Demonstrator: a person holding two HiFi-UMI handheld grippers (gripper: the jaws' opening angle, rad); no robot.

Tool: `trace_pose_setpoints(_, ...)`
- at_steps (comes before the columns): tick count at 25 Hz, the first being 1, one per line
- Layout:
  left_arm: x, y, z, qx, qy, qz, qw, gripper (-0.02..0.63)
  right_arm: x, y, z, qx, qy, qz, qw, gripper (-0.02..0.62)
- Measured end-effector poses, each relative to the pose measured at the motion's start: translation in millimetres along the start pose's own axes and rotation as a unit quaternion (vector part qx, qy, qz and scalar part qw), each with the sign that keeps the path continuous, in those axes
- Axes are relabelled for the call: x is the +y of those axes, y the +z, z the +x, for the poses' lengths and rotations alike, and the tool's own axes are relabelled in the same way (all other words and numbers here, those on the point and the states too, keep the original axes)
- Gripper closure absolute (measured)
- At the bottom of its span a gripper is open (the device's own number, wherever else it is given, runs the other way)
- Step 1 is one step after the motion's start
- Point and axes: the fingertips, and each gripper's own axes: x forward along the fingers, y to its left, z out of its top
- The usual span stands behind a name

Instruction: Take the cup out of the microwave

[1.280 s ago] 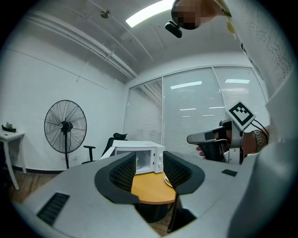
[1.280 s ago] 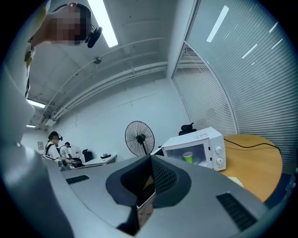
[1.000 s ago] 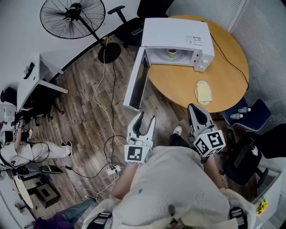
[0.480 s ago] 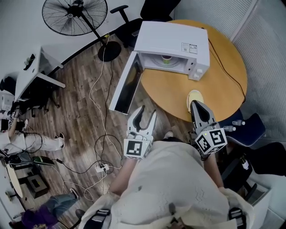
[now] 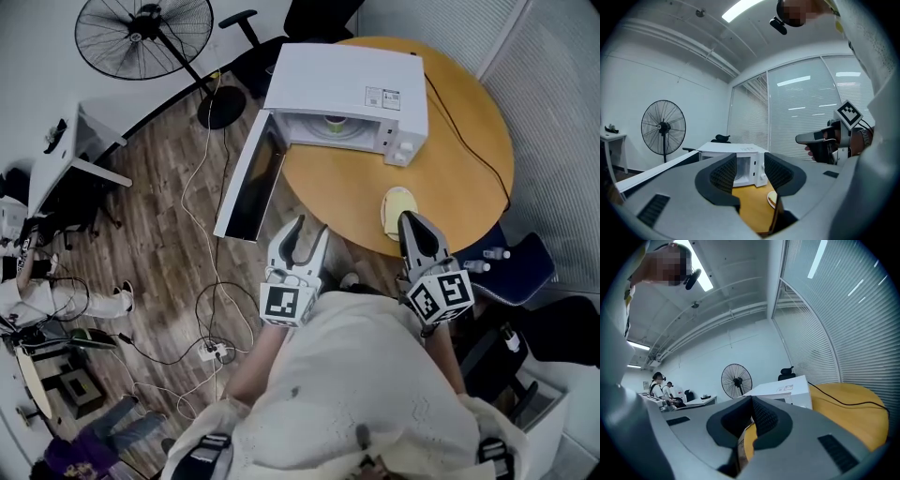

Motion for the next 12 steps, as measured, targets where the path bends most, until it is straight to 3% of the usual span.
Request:
trace_pose_setpoints(6, 0, -24, 22, 0.035, -0.011, 0.001, 0.9993, 0.408, -13, -7, -4, 0.013, -0.016, -0.006, 1.000, 0.586)
trace_pose_setpoints(12, 7, -34, 53, 0.027, -0.030, 0.007, 0.9992, 0.407, -26, -13, -4, 0.019, -0.042, -0.003, 0.999, 0.587)
